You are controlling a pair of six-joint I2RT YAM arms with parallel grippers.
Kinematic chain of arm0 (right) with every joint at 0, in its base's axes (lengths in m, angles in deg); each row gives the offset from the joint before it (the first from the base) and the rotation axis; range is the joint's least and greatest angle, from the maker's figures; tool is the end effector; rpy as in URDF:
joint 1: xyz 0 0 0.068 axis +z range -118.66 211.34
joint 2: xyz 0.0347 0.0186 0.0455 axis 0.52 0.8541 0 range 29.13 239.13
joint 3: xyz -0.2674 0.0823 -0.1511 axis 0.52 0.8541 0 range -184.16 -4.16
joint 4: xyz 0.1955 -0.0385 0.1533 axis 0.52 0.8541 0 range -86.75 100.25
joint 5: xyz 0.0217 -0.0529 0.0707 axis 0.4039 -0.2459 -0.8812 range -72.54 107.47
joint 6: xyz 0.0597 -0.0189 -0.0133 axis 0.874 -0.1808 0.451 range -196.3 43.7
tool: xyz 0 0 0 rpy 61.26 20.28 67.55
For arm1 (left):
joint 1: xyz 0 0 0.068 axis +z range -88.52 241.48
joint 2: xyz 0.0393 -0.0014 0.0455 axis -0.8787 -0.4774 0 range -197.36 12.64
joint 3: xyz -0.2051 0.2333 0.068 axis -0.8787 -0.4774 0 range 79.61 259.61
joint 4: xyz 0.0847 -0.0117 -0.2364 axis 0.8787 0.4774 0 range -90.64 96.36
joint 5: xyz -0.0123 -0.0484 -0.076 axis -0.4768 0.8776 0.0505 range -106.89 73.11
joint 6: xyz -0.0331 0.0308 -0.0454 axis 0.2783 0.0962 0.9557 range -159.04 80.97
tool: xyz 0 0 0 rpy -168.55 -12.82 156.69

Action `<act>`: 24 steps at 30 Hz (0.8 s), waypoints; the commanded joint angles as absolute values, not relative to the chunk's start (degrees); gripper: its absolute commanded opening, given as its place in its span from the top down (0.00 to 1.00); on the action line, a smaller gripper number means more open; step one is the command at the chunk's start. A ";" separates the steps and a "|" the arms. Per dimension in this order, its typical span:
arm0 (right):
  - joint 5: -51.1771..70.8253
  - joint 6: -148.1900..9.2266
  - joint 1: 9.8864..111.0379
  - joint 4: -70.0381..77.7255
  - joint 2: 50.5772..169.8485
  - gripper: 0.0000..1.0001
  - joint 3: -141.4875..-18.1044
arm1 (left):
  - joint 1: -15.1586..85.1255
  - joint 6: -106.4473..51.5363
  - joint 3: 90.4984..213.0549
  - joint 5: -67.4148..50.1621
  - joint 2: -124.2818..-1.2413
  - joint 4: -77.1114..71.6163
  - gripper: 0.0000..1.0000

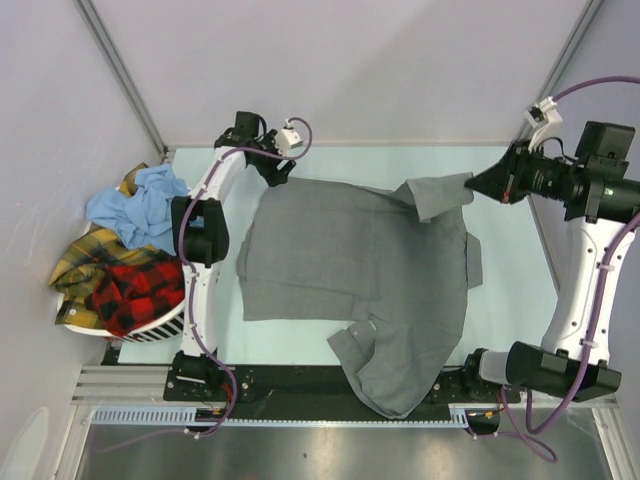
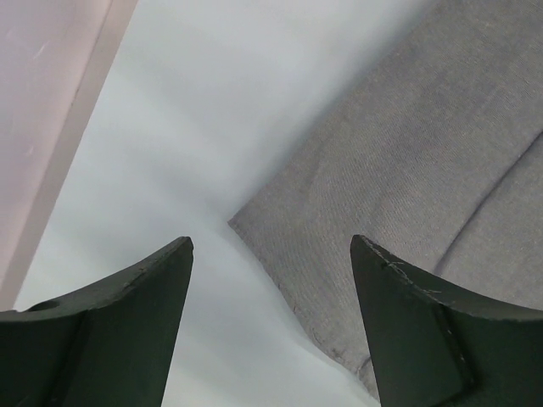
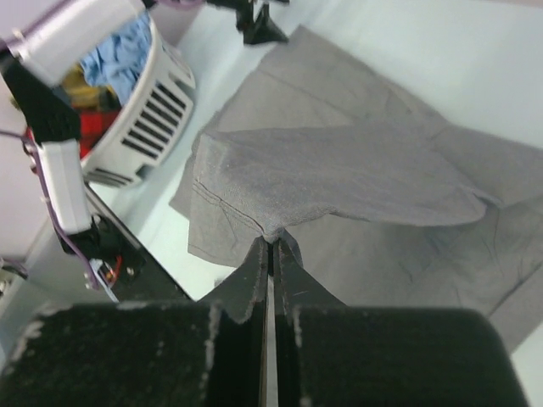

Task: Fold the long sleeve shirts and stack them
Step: Fold the shirt

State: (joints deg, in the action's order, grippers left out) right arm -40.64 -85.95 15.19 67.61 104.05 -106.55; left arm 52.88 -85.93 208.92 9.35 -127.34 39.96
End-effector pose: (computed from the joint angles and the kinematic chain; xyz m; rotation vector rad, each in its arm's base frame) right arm 0.2034 -0.0150 0.5145 -0.4212 1.9365 0.8209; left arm 0.5635 -0.1075 0.2361 1.2653 1.9914 -0.2467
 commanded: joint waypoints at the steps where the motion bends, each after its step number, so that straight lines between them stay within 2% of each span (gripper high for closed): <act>1: -37.38 -96.15 14.73 79.35 100.42 1.00 -104.98 | 53.05 -94.04 208.98 14.66 -125.61 39.96 0.20; 12: -33.07 -103.97 11.74 90.07 96.90 1.00 -104.18 | 50.41 -107.84 207.49 14.49 -127.18 40.84 0.22; 24: -22.27 -106.18 14.19 89.91 90.83 1.00 -101.64 | 49.00 -113.20 207.31 13.17 -128.86 40.31 0.22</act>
State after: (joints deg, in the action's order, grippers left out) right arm -26.06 -104.68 13.27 80.33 93.14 -102.24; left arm 49.43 -108.22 207.55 12.70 -127.97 40.59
